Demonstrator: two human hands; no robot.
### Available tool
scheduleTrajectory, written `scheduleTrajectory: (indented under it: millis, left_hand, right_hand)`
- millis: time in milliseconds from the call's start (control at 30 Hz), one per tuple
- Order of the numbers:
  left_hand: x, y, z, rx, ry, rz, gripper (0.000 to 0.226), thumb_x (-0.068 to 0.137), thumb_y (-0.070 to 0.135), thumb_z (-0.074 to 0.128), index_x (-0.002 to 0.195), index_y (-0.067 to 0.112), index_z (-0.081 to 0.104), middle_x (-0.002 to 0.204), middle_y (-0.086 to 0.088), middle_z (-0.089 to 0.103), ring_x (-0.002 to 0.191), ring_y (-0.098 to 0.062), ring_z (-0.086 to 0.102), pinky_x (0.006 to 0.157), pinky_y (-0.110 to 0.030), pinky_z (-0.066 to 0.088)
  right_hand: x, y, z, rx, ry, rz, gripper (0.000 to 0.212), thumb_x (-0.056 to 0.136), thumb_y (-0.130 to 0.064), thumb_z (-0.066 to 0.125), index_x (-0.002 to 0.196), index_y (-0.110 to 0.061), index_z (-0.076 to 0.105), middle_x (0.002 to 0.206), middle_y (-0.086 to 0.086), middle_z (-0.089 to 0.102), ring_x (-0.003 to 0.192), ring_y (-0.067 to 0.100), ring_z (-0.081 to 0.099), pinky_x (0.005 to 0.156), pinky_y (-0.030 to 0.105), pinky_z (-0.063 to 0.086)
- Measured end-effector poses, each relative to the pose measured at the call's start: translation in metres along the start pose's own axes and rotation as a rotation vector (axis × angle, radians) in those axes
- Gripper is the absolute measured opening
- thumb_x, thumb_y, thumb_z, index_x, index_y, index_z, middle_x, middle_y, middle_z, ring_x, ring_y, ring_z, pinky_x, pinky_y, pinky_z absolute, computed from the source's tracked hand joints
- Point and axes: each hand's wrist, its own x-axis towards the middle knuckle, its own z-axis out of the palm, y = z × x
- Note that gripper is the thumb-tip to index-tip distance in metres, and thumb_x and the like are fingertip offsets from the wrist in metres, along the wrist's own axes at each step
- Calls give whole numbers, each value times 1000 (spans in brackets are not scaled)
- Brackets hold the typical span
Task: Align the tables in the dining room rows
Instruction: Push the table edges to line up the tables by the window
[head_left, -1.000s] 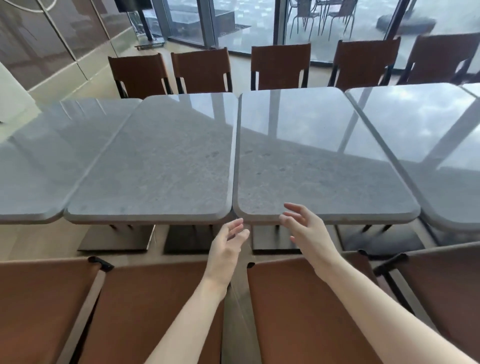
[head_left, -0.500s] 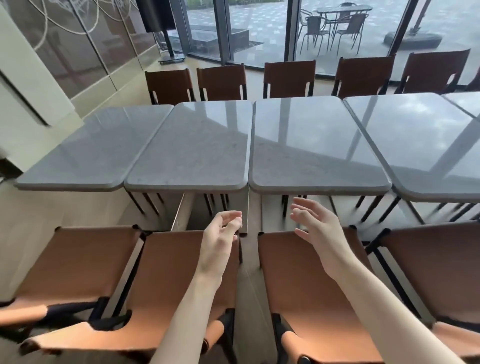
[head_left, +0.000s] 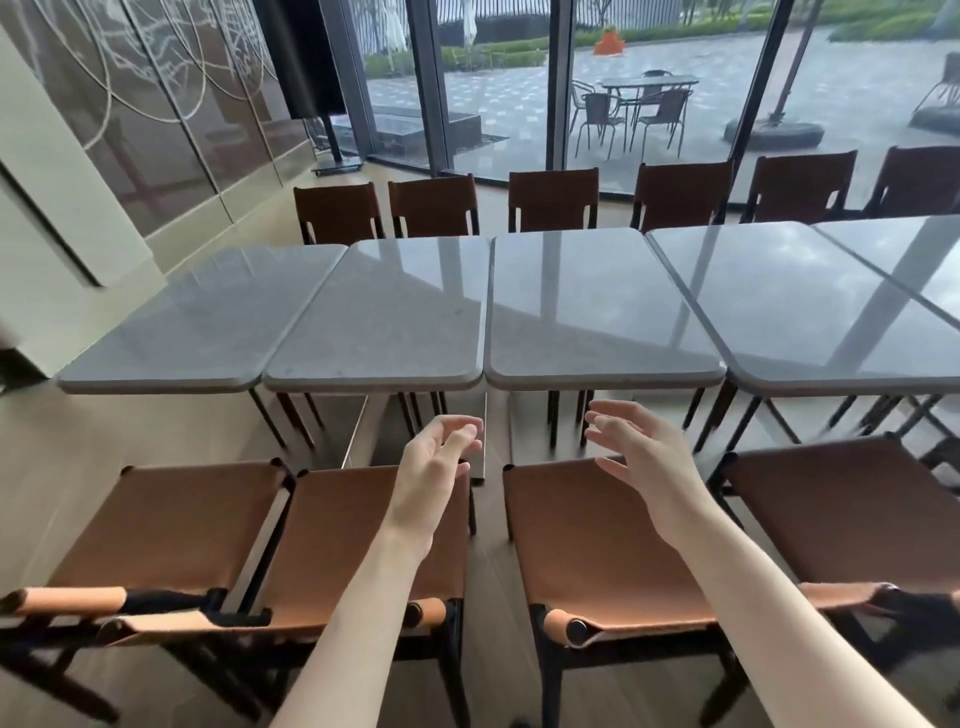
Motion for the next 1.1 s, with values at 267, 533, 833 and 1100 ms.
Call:
scheduleTrajectory:
  millis: [267,533,833,1100]
  left_hand:
    - [5,5,-12,76,-52,-80,23,104,25,50,107,19,72,110,8,74,104,-8,69,99,-35,53]
    - [52,3,-30,85,-54,-100,23,103,25,50,106,20,73,109,9,74,103,-7,70,101,-37,52]
    - [138,-7,-35,123,-106,-156,22,103,24,51,103,21,73,104,12,75,102,-7,69,100,-37,53]
    - [196,-10,27,107,-226,-156,19,102,26,53,102,22,72,104,13,74,102,-7,69,99,-38,52]
  right_hand:
    - [15,0,22,25,-49,48,15,98,-20,64,109,-24,74,111,-3,75,102,7,72,89,31,57]
    - [55,-5,48,47,-71,86,16,98,-18,62,107,-23,74,105,-3,77,99,9,73,89,33,57]
    - [116,-7,79,29,-25,153,17,98,-16,60,105,-22,74,106,-1,76,99,11,74,91,35,58]
    - [154,-7,35,29,77,157,17,97,-17,61,107,-21,74,107,-1,77,101,11,73,90,34,58]
